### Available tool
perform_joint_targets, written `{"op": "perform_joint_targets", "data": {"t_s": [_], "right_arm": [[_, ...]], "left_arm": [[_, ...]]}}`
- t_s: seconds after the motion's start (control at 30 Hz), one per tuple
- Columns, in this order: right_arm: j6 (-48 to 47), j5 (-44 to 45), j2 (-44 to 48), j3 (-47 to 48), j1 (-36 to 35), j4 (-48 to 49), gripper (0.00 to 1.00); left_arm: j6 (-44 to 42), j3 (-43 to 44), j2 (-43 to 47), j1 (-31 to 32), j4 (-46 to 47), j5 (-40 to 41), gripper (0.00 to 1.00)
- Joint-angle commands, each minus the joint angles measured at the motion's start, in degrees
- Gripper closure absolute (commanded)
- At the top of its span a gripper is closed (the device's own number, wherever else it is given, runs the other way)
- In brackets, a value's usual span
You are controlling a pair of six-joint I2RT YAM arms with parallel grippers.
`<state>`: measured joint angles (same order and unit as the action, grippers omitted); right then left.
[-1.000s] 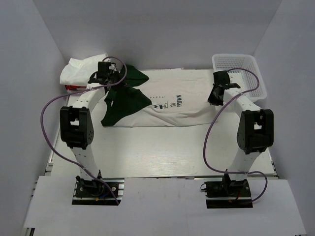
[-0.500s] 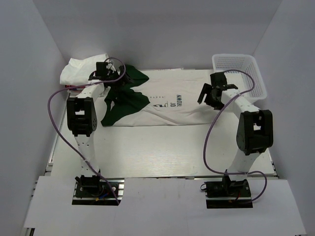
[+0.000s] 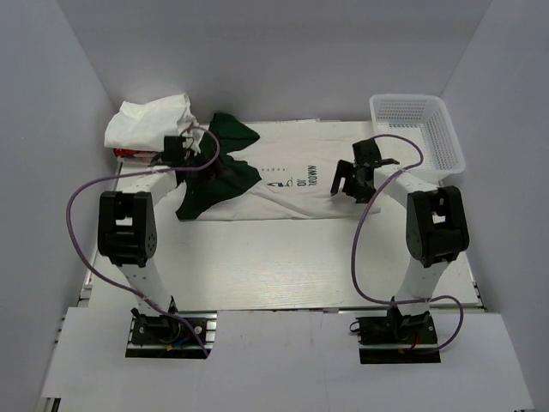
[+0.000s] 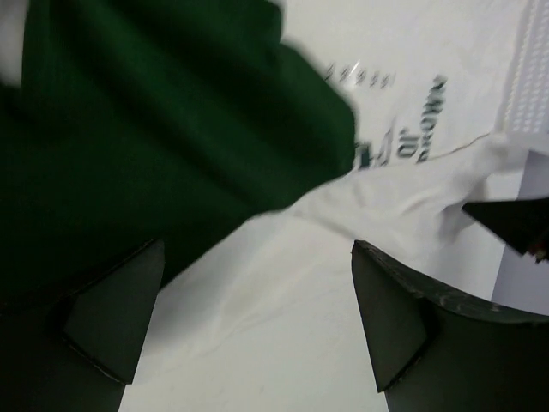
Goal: Fold and stack the t-shirts
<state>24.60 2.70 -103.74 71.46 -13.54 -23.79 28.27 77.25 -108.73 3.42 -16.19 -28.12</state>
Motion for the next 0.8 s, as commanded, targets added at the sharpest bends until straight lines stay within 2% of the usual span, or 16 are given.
{"op": "perform_joint_targets", "data": {"t_s": [0.0,0.13,0.23,0.3,0.4,0.43,0.5,0.53,0.57,0.6,0.67,0.73,0.77], "right_arm": [[-0.61,-2.26,-4.09,0.79,0.01,2.78,0.09],[0.27,-2.26,-4.1,-3.16,0.18,5.33,0.09],[1.33,1.94,-2.27,-5.89,-0.43,1.31,0.09],[1.94,1.96,0.02,-12.9,-0.78,2.51,0.09],[3.61,0.38,9.4,-25.96,-0.87,3.31,0.09],[4.13,0.2,11.0,-27.76,-1.74,2.62,0.09],[4.49,-0.85,19.5,-34.24,-2.8,-0.35,0.09],[3.1,-1.03,21.89,-35.33,-3.94,-1.51,0.09],[2.91,-0.51,28.1,-35.77,-5.86,-5.18,0.09],[2.74,2.28,29.98,-35.95,-8.15,-10.08,0.09],[1.25,3.71,35.42,-34.3,-11.49,-14.52,0.09],[-0.51,2.14,40.1,-31.32,-14.58,-14.45,0.09],[-1.13,2.05,42.46,-29.03,-15.45,-13.48,0.09]], "left_arm": [[1.87,-12.43,4.48,-0.52,6.76,1.05,0.0],[2.58,-16.95,3.08,-0.52,4.5,2.54,0.0],[2.58,-20.99,4.57,-0.52,3.63,3.93,0.0],[3.1,-24.32,6.5,-0.52,1.78,6.13,0.0],[4.59,-30.55,12.47,-0.52,-4.19,11.5,0.0],[5.3,-32.41,14.58,-0.52,-7.6,13.07,0.0],[9.24,-38.56,23.44,0.26,-11.74,14.31,0.0],[10.3,-40.32,27.13,0.27,-14.29,13.45,0.0],[10.31,-44.17,31.34,0.27,-16.84,11.7,0.0],[11.62,-45.6,40.43,0.27,-17.99,10.12,0.0],[12.16,-45.79,49.71,0.27,-22.8,10.27,0.0],[12.95,-43.87,60.32,0.27,-25.29,15.01,0.0],[12.95,-41.42,62.74,0.27,-26.0,17.2,0.0]]}}
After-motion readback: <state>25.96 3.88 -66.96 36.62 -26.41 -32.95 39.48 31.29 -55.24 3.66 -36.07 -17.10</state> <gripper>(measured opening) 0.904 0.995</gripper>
